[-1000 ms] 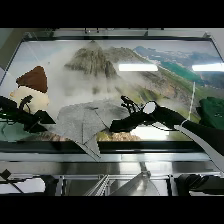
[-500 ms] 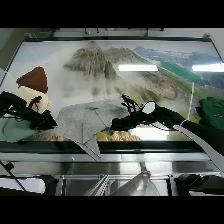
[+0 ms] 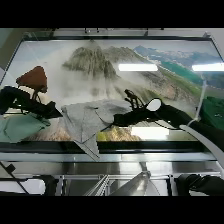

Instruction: Fold the shirts.

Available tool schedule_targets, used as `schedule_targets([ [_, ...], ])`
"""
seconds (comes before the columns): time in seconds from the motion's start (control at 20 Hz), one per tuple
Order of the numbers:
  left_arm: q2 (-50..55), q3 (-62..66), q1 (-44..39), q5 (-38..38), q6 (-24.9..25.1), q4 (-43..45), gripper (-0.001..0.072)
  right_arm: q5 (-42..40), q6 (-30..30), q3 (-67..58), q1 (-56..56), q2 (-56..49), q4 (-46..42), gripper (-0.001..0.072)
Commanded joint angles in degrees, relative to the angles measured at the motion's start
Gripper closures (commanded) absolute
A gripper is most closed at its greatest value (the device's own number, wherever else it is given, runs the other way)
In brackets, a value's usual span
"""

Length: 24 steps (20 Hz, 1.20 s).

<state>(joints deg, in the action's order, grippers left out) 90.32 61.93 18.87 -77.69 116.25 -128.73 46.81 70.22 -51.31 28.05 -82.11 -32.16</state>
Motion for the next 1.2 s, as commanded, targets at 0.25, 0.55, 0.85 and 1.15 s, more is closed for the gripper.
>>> schedule_targets([
  [0.25,-31.87,13.75,7.45,-13.44,5.16,-34.34,0.0689,6.19,-3.91,-10.1,-29.92,45.68,-0.96,0.07],
  [0.55,-46.99,38.91,9.6,3.89,2.19,-34.47,0.0689,3.65,-9.42,-26.71,-44.13,61.0,-3.04,0.0701],
  [0.85,-40.33,39.41,9.92,-10.91,-2.82,-34.23,0.0688,12.61,-9.44,-28.11,-46.05,45.57,-1.09,0.07],
  [1.15,-24.17,7.78,-4.44,4.35,2.43,-19.23,0.0688,16.55,-11.87,-25.57,-39.15,7.67,-0.79,0.07],
])
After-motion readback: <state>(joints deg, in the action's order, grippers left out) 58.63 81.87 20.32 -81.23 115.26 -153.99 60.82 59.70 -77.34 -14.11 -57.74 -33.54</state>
